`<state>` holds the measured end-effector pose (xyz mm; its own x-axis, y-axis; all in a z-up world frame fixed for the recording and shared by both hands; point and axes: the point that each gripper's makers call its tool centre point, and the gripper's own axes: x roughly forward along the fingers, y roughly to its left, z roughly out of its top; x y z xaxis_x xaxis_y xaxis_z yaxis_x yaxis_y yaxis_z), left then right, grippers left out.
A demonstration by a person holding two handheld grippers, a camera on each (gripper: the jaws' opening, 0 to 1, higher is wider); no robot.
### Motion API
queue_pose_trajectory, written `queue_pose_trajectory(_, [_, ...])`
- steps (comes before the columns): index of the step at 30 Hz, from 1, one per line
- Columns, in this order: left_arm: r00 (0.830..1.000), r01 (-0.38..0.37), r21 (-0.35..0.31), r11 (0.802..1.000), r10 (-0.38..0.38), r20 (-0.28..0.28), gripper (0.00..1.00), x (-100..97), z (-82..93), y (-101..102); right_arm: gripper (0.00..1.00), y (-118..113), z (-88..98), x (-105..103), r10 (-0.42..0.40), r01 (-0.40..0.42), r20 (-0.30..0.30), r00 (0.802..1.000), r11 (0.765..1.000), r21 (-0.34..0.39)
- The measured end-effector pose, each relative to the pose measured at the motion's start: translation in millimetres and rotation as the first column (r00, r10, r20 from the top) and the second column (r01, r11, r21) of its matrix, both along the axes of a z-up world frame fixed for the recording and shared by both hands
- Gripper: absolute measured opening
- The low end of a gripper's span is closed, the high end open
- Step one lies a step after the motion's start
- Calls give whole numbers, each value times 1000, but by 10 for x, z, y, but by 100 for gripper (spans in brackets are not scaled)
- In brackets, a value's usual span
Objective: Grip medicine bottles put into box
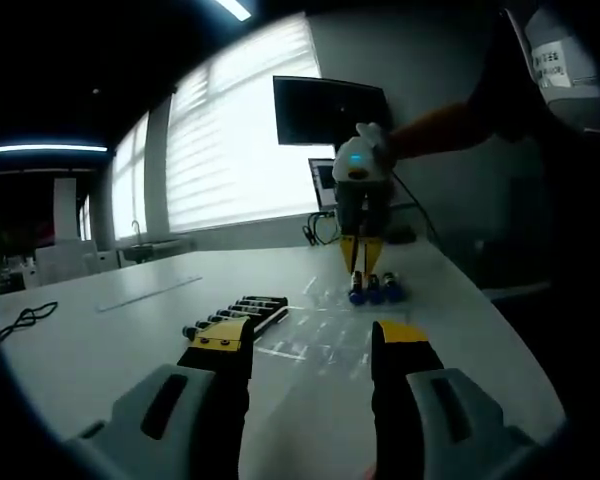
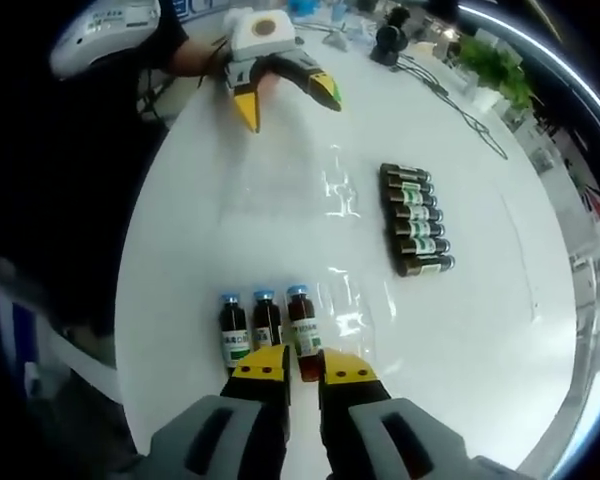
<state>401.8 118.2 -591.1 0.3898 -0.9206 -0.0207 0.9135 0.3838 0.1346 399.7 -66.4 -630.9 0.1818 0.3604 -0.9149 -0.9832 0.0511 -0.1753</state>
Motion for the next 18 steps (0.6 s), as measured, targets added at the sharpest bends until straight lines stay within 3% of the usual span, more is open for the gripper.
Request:
queue_pose_trajectory(9, [1000,0,-2,1000,0,-1,40,0,1,6,2,-102,9,61,-10,11,11,1000,1000,-20])
queue_pose_trajectory(18, [1000,0,-1,1000,0,-1,40,2,-1,8,2,-47,3,54,-41,41,-14,999,999,-10])
